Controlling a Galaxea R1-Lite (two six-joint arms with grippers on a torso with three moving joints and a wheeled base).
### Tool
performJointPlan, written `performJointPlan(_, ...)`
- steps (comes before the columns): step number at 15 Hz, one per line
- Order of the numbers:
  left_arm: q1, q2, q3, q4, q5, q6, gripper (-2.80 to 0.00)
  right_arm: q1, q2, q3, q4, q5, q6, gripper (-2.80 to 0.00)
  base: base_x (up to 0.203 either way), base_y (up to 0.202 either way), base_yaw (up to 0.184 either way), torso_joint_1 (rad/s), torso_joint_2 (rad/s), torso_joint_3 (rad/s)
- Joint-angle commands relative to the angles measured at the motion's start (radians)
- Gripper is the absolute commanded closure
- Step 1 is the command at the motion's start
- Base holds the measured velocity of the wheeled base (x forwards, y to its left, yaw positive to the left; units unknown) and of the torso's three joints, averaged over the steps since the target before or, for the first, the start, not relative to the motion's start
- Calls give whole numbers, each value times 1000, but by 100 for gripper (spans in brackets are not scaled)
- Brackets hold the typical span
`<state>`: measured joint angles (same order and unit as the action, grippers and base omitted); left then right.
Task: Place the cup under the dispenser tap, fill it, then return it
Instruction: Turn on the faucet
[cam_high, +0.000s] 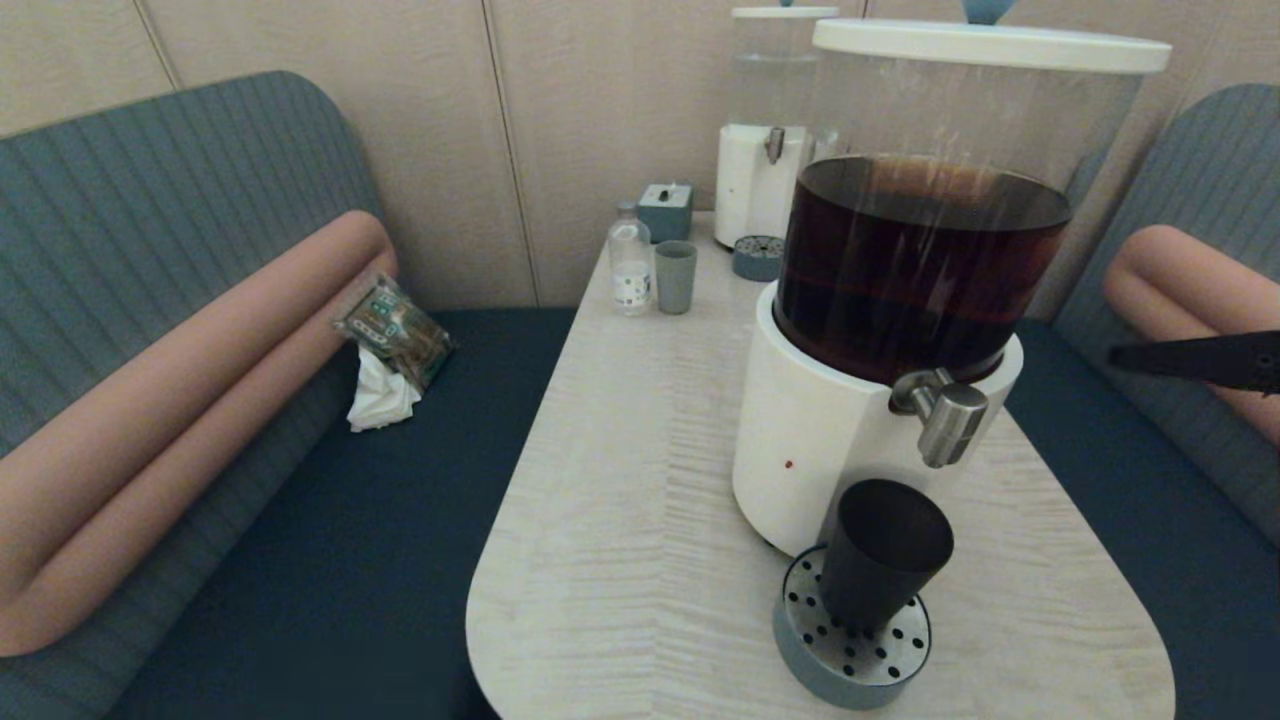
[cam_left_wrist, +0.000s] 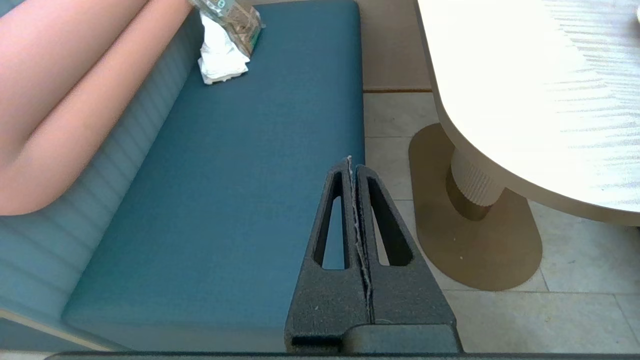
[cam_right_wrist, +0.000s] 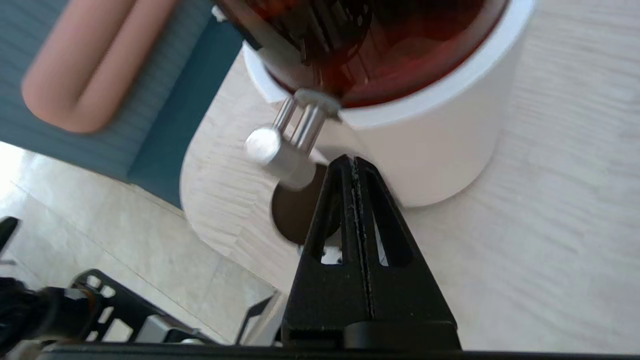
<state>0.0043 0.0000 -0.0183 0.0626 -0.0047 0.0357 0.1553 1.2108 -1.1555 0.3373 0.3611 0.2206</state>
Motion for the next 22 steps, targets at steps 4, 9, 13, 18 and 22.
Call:
performJointPlan(4,0,2,0,0,0,1,0,28,113,13,-110,7,-24,0,0,0,0,0,0,0)
performJointPlan(9,0,2,0,0,0,0,0,63,128,12,-123,41,-26,0,0,0,0,0,0,0)
performJointPlan(13,0,2,0,0,0,0,0,86,130,27,-123,41,-26,0,0,0,0,0,0,0)
performJointPlan(18,0,2,0,0,0,1,0,107,131,45,-123,67,-24,0,0,0,0,0,0,0)
performJointPlan(22,0,2,0,0,0,1,0,112,135,86,-171,68,-24,0,0,0,0,0,0,0)
